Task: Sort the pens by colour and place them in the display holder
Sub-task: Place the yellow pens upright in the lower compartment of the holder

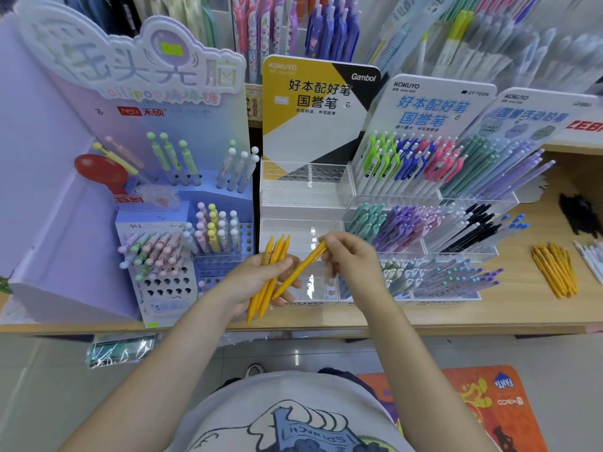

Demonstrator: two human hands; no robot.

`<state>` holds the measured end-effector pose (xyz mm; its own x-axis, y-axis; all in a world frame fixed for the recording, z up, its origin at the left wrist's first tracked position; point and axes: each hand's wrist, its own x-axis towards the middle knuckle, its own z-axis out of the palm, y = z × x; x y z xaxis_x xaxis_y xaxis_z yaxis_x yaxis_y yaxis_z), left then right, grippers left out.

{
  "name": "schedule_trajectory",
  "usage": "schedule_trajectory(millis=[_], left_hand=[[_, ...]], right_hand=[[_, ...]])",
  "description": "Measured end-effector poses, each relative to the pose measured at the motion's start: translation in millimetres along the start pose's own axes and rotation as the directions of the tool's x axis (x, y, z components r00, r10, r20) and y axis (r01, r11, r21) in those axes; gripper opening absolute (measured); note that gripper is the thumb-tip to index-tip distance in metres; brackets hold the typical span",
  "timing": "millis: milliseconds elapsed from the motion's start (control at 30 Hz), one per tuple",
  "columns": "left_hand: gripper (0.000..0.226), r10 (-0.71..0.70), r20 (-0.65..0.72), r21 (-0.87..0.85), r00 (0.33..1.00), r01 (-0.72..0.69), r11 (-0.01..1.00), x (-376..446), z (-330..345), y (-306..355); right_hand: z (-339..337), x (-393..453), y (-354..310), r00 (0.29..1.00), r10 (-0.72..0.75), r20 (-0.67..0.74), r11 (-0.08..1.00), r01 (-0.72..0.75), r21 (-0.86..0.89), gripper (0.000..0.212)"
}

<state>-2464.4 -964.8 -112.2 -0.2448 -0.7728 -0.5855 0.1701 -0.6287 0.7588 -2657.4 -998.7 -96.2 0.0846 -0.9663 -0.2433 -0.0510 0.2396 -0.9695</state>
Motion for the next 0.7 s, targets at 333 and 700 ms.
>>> schedule_trajectory(millis=[333,700], left_hand=[[0.024,0.054,-0.092,-0.1,0.994,-0.063,0.993,5.6,-11.4,-4.9],[0.026,0.054,-0.028,-0.12,0.998,-0.057,0.991,-2.1,-13.5,-3.0]], right_hand=[[-29.3,0.7,7.9,0.964,-0.186,-0.192,0.977,0.16,-0.142,0.014],[-5.0,13.5,55.8,0.963,-0.268,-0.017,0.804,0.213,-0.555,0.013]])
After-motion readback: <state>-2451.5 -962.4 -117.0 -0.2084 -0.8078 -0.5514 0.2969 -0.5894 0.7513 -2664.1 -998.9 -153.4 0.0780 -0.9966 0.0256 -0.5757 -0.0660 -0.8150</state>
